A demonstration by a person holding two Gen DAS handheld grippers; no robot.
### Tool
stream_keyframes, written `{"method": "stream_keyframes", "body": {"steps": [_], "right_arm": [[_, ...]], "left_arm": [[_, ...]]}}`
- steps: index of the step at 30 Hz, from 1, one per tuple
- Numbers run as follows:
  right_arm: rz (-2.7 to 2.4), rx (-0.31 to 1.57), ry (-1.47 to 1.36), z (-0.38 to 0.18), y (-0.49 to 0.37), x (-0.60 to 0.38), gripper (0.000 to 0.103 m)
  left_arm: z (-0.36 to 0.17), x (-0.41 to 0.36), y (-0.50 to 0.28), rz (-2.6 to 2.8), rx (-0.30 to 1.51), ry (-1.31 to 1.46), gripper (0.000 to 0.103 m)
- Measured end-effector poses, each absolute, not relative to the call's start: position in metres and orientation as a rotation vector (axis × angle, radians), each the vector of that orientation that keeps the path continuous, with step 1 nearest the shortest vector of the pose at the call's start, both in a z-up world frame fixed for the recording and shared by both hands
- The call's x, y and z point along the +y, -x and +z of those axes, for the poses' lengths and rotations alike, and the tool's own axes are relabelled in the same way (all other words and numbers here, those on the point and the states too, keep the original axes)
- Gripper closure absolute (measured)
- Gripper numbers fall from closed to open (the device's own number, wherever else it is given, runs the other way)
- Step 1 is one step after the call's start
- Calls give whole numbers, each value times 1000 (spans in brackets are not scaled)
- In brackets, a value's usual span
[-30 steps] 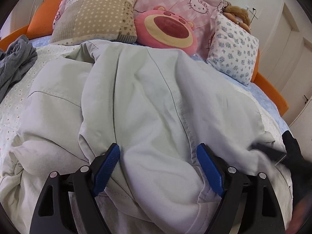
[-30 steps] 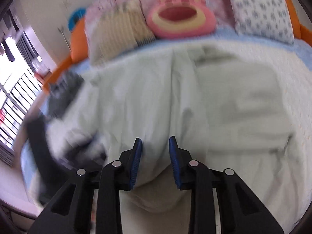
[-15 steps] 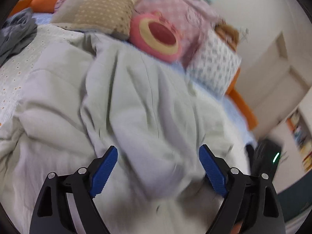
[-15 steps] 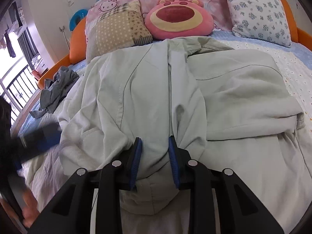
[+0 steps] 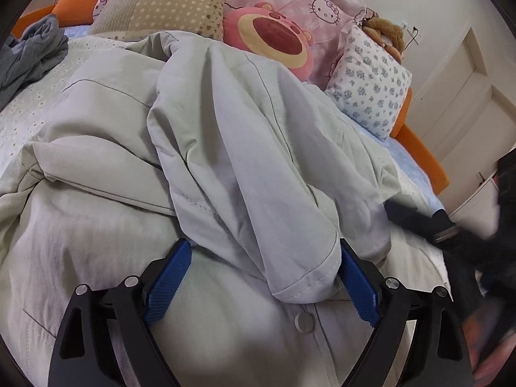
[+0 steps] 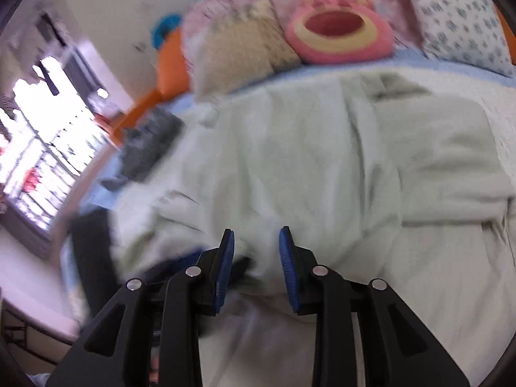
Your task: Fold large clothes
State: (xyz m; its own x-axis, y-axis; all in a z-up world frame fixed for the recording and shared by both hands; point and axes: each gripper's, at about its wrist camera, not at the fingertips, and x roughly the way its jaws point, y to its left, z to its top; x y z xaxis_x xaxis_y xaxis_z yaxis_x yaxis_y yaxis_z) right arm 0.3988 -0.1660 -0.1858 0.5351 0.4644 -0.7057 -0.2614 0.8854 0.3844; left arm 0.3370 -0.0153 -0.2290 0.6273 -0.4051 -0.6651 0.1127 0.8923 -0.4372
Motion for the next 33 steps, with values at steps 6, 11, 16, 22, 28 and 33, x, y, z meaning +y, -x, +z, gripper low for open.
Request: {"method": "stream_keyframes", "body": {"steps": [6,11,16,22,28,33], "right_arm": [[408,913,-282,-215,-402,-172,79],[417,911,-237,-205,-400,-168,78],[408,886,-251,-217,-396,-171,78],[415,898,-206,-212,-397,-166,78],[430,863,-183,-161,-414,-169,75],[349,785,-104,-130,-457,-165,75]], "left_arm": [[-227,-3,-320,-324,839,386,15],[-193,20,-309,-247,745,344,17],[-145,32,-352,-205,653,344,11],[-187,34,-447,-123,907,368,11],[-223,28,-438,-90,850,273,11],[-224,32,-433,-100,824,287,10]]}}
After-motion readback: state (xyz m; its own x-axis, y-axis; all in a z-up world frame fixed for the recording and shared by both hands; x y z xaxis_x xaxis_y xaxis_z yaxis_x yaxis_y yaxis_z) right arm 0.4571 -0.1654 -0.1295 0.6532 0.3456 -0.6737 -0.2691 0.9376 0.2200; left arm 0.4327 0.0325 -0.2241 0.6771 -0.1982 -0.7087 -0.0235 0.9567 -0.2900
